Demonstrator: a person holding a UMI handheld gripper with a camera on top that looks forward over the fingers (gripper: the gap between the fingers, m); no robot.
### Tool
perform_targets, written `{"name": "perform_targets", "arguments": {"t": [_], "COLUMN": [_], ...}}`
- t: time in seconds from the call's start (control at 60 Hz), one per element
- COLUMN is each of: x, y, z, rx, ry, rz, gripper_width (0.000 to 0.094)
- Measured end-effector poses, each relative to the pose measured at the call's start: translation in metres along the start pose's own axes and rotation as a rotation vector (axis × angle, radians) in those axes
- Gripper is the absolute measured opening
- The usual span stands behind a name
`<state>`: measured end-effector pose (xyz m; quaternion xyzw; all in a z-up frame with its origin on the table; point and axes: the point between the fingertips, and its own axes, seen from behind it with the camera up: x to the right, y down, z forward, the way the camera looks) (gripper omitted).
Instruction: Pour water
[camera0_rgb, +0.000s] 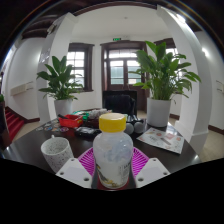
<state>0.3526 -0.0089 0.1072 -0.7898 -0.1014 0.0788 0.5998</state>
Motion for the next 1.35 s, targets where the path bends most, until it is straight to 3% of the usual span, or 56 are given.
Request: {"name": "perform_targets", "arguments": {"t": [0.267, 0.367, 0.467, 0.767, 0.95, 1.35], "x": [0.003, 0.004, 0.001, -0.025, -0.031, -0.04], "y": [0.014, 0.02, 0.031, 0.03, 0.005, -0.01], "z": [-0.011, -0.032, -0.061, -0.142, -0.159, -0.175], "rx": [-0.06, -0.069, -0.08, -0.079, -0.025, -0.003], "ry": [0.052, 0.08, 0.099, 0.176, 0.208, 0.236], "rz": [0.034, 0.06, 0.075, 0.064, 0.035, -0.002], "gripper_width": [0.0644, 0.0767, 0.0827, 0.0844, 0.0841, 0.0844]}}
